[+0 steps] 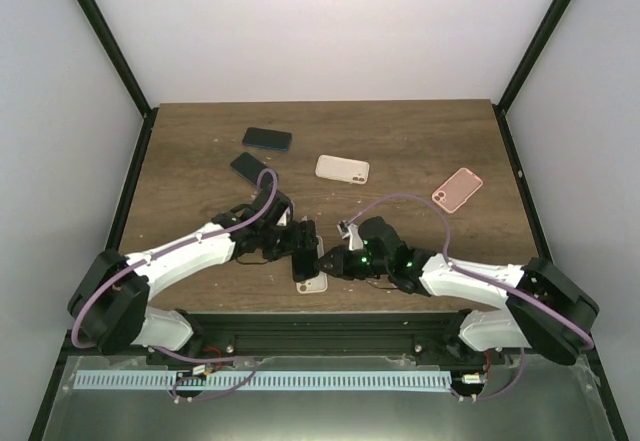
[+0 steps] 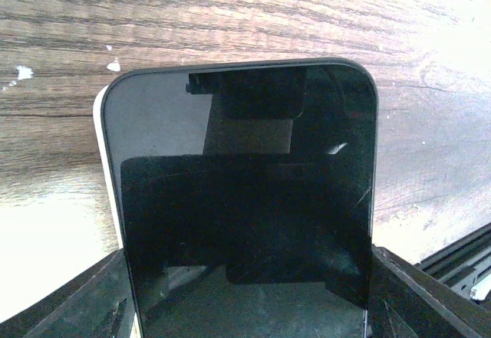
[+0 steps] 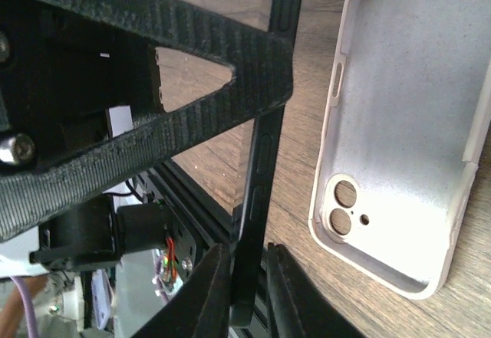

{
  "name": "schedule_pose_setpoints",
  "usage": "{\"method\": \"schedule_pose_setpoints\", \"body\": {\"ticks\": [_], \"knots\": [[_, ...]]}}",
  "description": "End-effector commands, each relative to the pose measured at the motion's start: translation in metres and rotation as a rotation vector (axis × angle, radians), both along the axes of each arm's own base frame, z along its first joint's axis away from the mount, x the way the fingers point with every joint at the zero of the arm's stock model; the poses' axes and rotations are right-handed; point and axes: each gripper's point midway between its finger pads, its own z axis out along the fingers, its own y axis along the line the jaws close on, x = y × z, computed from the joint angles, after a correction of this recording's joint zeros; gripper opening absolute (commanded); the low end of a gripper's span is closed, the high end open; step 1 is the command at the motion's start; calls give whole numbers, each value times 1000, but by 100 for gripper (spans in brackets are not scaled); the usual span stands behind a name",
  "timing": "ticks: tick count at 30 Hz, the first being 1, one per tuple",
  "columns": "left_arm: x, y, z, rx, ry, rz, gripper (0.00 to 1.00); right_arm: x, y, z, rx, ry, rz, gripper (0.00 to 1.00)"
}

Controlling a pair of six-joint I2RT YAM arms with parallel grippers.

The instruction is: Put the phone into the phone case

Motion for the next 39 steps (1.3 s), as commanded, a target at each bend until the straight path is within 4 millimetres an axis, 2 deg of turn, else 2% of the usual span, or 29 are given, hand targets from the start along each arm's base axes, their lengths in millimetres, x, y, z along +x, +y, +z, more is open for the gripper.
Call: {"method": "schedule_pose_setpoints", "body": {"ticks": [1, 4, 10, 12, 13, 16, 22, 30, 35, 39], "knots": [[5, -11, 13, -55, -36, -8, 55, 3, 8, 7, 19, -10, 6, 9], [4, -11, 12, -60, -37, -7, 59, 2, 7, 4, 21, -5, 6, 1], [4, -10, 17, -69, -53, -12, 77, -1, 3, -7, 1, 25, -5, 1], [3, -9, 17, -61, -51, -14, 92, -2, 1, -12, -8, 42, -16, 1], [3, -8, 18, -53, -55, -15, 95, -2, 0, -14, -10, 48, -22, 1], [4, -4, 22, -37, -77, -15, 98, -4, -4, -19, -18, 65, -35, 1], [6, 7, 25, -21, -115, -11, 94, -5, -12, -32, -54, 92, -67, 1], [6, 25, 5, -43, -153, -24, 84, -4, -7, -41, -90, 106, -42, 1], [-2, 26, -10, -76, -135, -60, 79, 2, -2, -41, -112, 96, -39, 1], [-5, 23, -21, -92, -126, -83, 76, 4, -1, -49, -136, 106, -41, 1]]}}
